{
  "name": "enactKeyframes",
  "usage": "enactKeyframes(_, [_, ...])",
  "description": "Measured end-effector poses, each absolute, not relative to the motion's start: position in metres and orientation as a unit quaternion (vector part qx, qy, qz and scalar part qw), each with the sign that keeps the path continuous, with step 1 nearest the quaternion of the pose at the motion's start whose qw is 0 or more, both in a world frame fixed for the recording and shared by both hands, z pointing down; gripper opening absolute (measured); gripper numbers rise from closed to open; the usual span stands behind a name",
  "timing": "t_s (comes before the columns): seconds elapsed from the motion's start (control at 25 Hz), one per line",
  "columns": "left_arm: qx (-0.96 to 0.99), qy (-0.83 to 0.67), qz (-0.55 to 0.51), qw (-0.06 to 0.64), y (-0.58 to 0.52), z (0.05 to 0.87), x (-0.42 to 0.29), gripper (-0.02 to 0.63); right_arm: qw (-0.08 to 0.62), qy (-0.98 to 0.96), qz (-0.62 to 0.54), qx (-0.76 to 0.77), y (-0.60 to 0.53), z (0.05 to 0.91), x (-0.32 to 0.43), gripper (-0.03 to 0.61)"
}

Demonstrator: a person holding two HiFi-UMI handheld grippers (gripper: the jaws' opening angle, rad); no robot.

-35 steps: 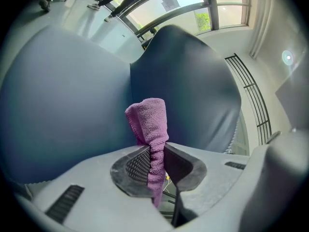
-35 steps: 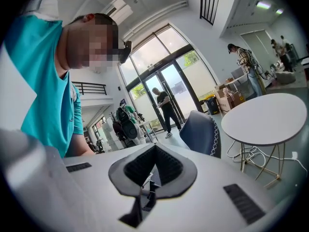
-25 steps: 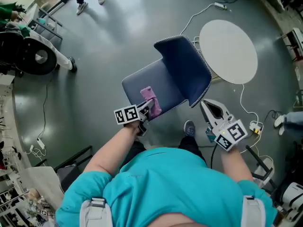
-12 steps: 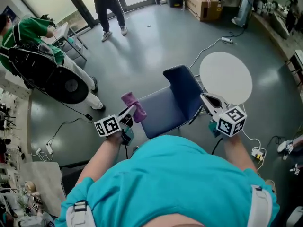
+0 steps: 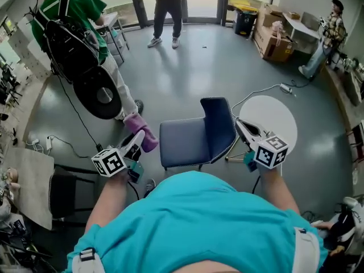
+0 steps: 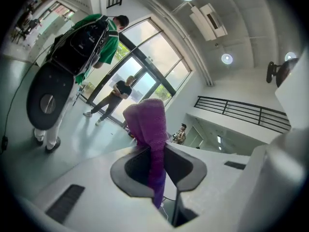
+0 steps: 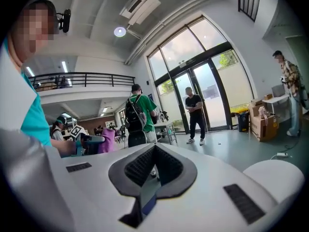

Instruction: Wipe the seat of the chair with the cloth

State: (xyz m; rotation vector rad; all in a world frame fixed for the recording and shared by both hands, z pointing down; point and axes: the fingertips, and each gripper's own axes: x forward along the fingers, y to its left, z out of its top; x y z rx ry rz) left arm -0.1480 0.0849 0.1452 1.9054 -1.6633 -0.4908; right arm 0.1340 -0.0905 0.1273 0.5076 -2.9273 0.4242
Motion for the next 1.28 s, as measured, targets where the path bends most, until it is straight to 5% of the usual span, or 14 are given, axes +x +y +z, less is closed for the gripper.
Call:
enactKeyframes(0.6, [0.765, -0.615, -0.127, 0.144, 0.134, 0.067, -0.257, 0.064, 0.025, -0.976, 0.129, 0.175, -0.039, 0.066, 0.005, -0.003])
enactKeyframes(1.28, [0.791, -0.580, -0.130, 0.147, 0.104, 0.065, -0.246, 0.064, 0.031, -0.971, 0.126, 0.201, -0.055, 0.055, 0.020, -0.003])
